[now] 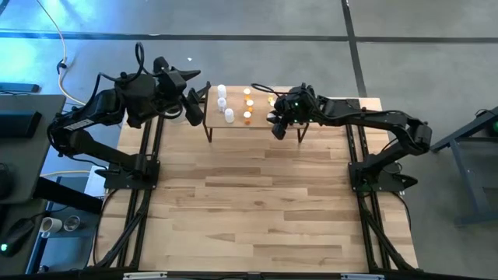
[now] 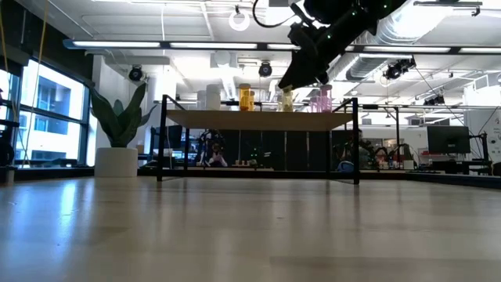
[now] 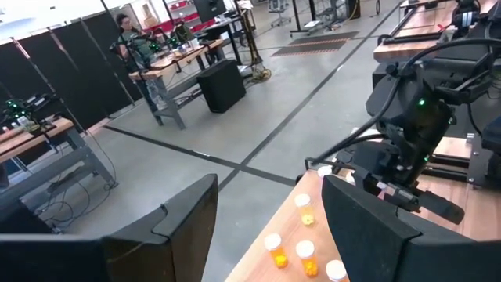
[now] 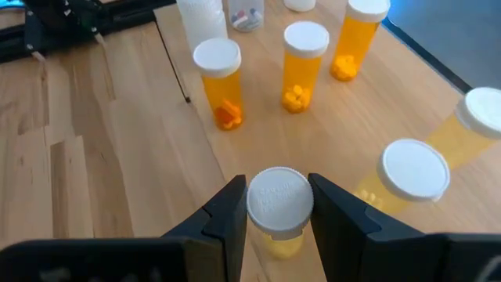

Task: Pick and place medicine bottles onto shelf by color
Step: Put the yellow pill bottle on the shelf aligned with the other yellow pill bottle

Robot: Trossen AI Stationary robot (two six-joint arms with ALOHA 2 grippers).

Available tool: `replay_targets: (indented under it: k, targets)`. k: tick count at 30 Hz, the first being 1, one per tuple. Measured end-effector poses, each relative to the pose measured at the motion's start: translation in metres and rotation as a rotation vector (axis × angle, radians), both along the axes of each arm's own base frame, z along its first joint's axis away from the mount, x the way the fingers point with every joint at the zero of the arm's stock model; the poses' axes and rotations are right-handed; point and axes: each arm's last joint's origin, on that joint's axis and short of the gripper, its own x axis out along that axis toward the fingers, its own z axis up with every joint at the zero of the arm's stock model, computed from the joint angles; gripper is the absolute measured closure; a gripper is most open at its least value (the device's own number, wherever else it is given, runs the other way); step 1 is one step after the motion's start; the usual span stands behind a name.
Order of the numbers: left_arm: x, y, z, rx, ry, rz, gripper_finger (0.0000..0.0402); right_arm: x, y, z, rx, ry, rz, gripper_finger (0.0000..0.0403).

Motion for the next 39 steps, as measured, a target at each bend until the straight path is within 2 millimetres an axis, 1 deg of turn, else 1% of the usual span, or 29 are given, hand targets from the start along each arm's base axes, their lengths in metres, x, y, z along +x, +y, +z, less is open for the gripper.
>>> replay_targets:
  k: [7, 13, 19, 30, 39]
  targets:
    - [0.0001, -0.0001, 0.0000, -0.001, 0.001, -0.003, 0.0181, -0.0001, 0.0001, 0.0000, -0.020, 0.010, 0.017, 0.0293]
    - [0.0001, -0.0001, -0.0001, -0.001, 0.000, -0.007, 0.0181, -0.0007, -0.0009, -0.0002, -0.054, 0.028, -0.005, 0.0293]
    - [0.0001, -0.0001, 0.0000, -0.001, 0.000, -0.007, 0.0181, -0.0012, -0.0008, -0.0006, -0.053, 0.035, -0.006, 0.0292]
    - [0.0001, -0.0001, 0.0000, -0.001, 0.000, -0.007, 0.0181, -0.0027, -0.0001, -0.0019, -0.042, 0.053, -0.008, 0.0262]
    - [0.0001, -0.0001, -0.0001, -0.001, 0.000, -0.007, 0.0181, -0.0027, -0.0001, -0.0008, -0.031, 0.039, -0.018, 0.0256]
